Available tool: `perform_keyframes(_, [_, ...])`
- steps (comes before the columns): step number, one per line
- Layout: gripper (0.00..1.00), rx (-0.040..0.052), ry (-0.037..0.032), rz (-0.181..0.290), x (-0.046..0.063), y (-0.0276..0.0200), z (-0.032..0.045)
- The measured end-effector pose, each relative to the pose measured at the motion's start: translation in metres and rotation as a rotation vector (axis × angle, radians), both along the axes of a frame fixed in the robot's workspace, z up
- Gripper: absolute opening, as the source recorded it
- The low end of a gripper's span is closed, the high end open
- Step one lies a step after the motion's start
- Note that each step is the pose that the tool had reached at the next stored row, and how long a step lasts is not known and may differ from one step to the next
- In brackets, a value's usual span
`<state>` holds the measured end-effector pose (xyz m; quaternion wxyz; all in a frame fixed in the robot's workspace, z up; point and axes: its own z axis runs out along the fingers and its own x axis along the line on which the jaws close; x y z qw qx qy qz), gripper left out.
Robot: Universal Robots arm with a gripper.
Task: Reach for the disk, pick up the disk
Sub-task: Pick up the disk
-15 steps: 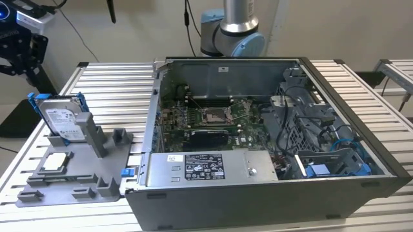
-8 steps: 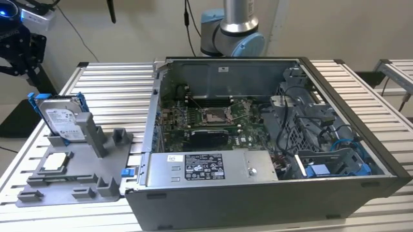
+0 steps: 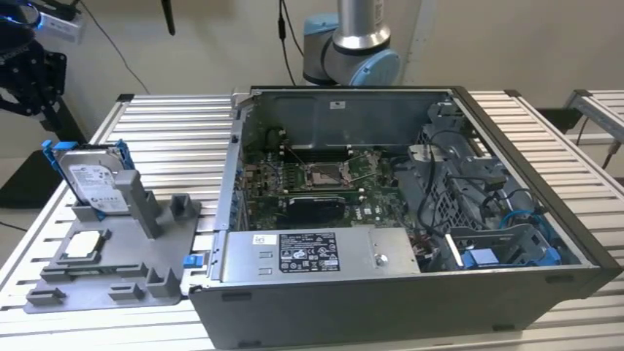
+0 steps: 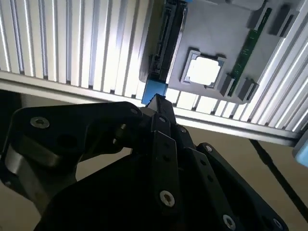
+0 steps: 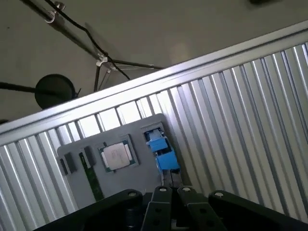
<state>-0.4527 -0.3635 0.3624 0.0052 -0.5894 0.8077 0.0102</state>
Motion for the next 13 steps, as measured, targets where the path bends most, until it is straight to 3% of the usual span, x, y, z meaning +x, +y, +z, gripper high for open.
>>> perform_keyframes(8, [0.0,-0.0001,-0.0044,0.146,0.0,0.0,-0.0012])
perform_keyframes(10, [0.0,0.0,-0.0076,0.209,0.0,0.0,-0.0014])
perform_keyframes(13, [0.0,0.0,-0.0076,0.236,0.0,0.0,-0.0014])
